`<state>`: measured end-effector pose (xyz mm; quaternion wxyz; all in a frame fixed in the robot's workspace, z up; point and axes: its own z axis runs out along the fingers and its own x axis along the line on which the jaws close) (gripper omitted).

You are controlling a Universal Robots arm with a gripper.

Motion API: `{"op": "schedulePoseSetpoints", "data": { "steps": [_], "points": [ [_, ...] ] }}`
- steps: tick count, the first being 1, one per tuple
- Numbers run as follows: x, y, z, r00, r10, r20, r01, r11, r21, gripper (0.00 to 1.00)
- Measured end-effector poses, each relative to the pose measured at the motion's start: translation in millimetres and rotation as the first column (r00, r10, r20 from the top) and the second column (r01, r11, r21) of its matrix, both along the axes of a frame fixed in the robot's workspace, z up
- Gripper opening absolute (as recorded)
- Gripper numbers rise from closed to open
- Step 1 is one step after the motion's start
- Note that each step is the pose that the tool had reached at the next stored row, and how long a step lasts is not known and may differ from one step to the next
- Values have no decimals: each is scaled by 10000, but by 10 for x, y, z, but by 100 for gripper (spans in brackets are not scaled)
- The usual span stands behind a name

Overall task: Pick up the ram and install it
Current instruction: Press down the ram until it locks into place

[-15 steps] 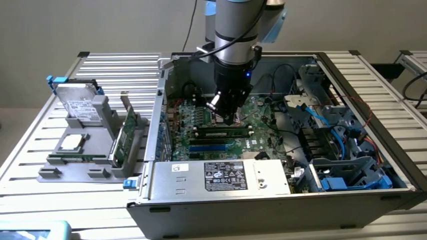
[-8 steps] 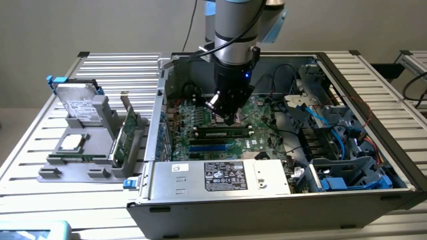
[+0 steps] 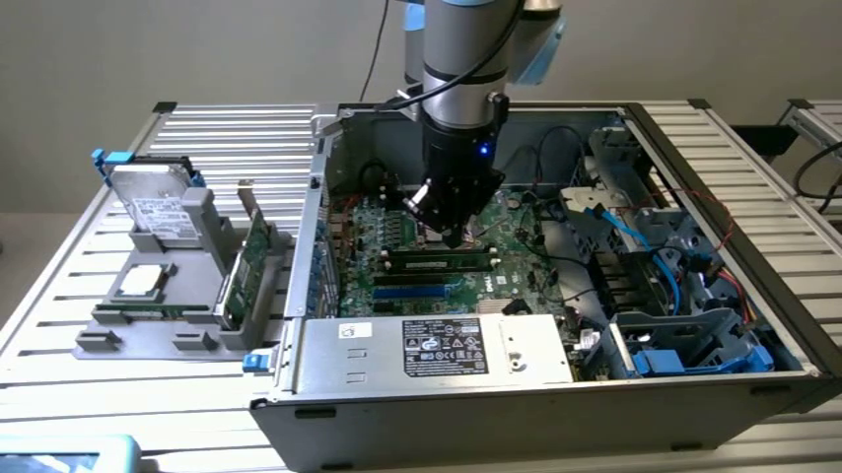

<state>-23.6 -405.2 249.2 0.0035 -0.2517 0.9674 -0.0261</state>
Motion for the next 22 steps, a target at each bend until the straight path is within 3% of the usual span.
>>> {"op": "schedulePoseSetpoints", "data": {
  "steps": [6, 12, 15, 22],
  "points": [
    [0, 0, -7, 9973, -729, 64, 729, 9973, -17, 11],
    [0, 0, -17, 9891, -1466, 123, 1467, 9892, -43, 11],
    [0, 0, -25, 9785, -2057, 166, 2058, 9786, -63, 11],
    [0, 0, -38, 9556, -2941, 200, 2943, 9557, -81, 11]
  ]
}}
